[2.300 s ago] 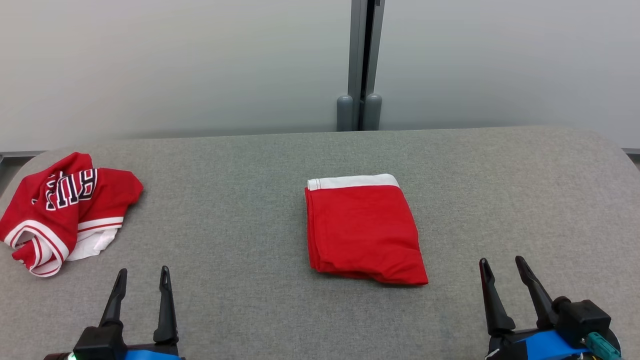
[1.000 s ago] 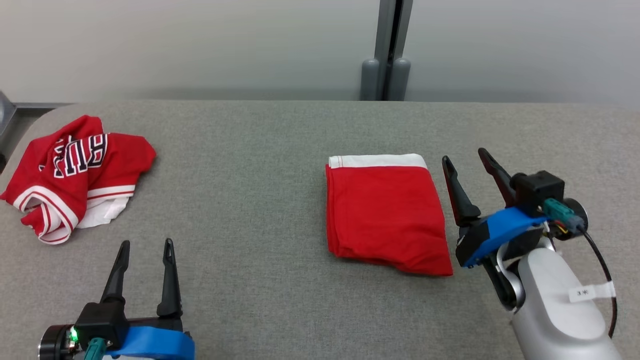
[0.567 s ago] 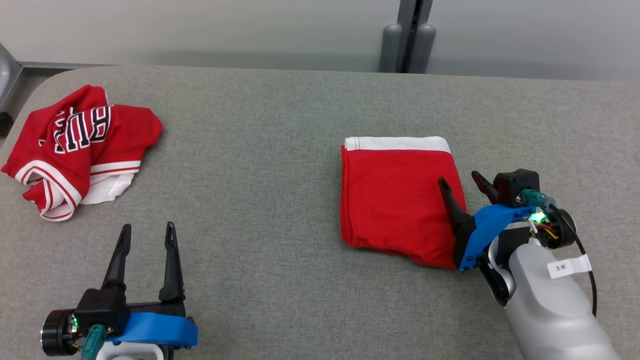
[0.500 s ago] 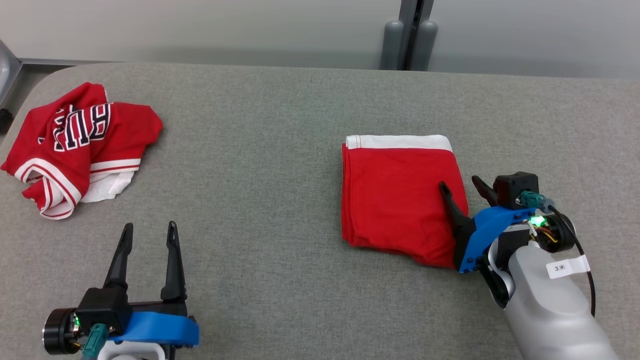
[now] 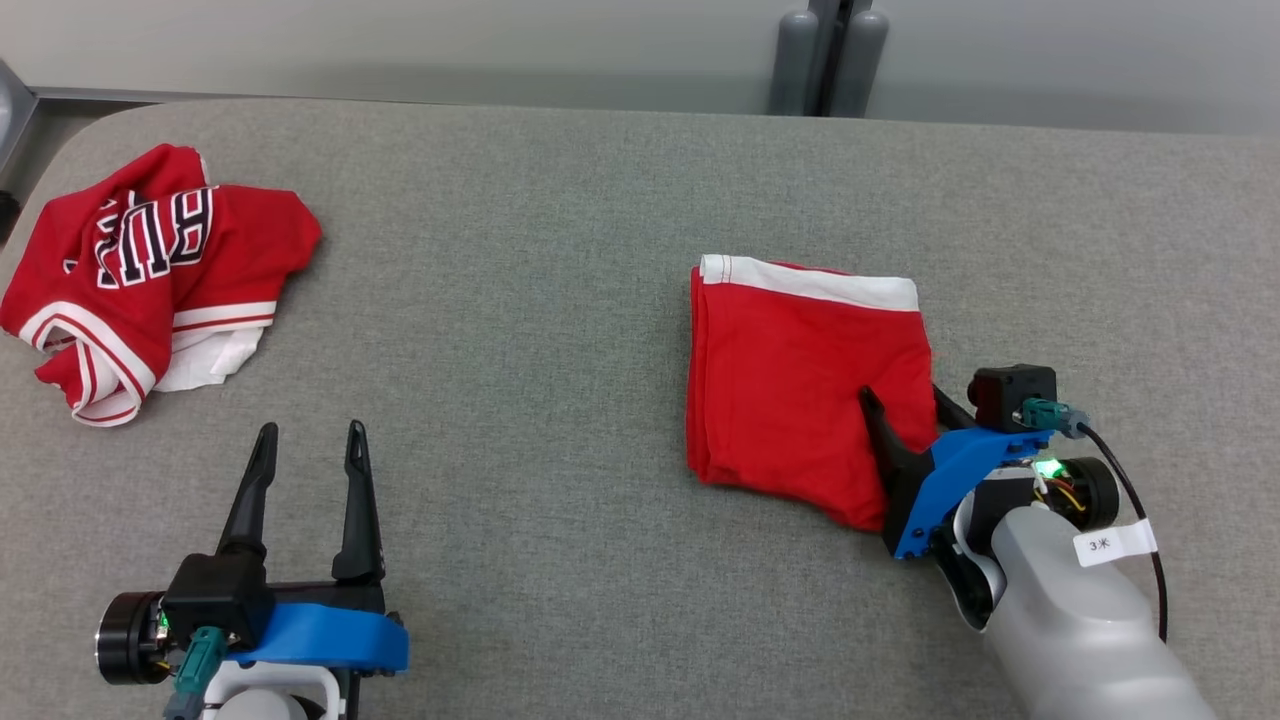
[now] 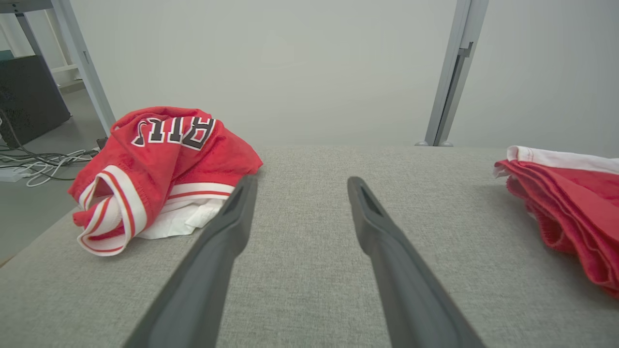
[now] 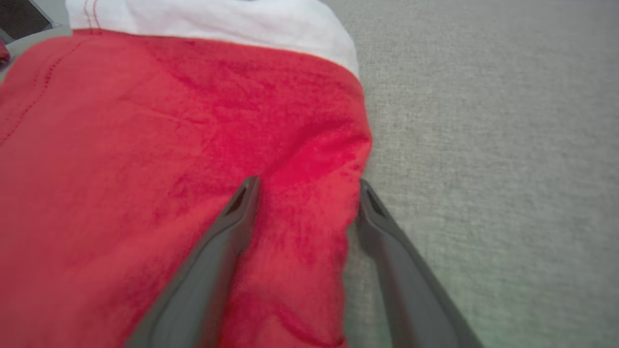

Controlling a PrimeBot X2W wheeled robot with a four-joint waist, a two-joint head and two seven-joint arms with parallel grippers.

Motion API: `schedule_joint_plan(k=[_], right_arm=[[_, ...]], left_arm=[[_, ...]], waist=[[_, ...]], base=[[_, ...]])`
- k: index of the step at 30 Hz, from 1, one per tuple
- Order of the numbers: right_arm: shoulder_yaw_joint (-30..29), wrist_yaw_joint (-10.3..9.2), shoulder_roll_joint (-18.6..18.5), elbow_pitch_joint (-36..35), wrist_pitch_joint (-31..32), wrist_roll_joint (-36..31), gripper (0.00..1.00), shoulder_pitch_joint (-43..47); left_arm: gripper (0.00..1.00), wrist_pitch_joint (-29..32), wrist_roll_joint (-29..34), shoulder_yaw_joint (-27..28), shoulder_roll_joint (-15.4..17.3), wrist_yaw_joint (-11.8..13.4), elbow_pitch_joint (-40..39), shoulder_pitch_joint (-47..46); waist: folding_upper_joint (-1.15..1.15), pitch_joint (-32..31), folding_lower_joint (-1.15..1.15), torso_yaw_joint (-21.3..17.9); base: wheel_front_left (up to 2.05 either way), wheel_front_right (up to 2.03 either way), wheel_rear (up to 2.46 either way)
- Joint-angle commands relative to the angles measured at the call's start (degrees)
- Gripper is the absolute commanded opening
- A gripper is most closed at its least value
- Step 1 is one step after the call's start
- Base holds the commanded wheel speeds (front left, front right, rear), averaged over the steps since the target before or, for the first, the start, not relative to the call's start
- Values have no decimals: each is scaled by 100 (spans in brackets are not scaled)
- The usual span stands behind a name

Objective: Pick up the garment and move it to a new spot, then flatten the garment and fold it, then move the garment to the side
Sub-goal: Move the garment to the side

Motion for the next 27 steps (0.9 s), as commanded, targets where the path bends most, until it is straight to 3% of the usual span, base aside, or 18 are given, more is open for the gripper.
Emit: schedule_joint_plan(k=[1, 6, 19, 27], right_arm=[[107, 3, 40, 77, -42, 102, 0, -30], [332, 2, 6, 37, -260, 129, 0, -179], [1176, 2, -1195, -296, -428, -370, 0, -1416], [1455, 2, -1984, -404, -405, -70, 0, -2304]], left_arm=[[100, -14, -38, -16, -13, 25, -1, -78], [100, -15, -67, -1, -15, 9, -62, -145], [100, -15, 19, -63, -14, -42, -742, -587], [100, -14, 207, -65, 140, -67, -1338, -898]], waist=[[0, 18, 0, -1], [0, 77, 0, -34], [0, 783, 0, -537], [0, 1503, 0, -1238]], base=[[0, 0, 0], [0, 0, 0], [0, 0, 0], [0, 0, 0]])
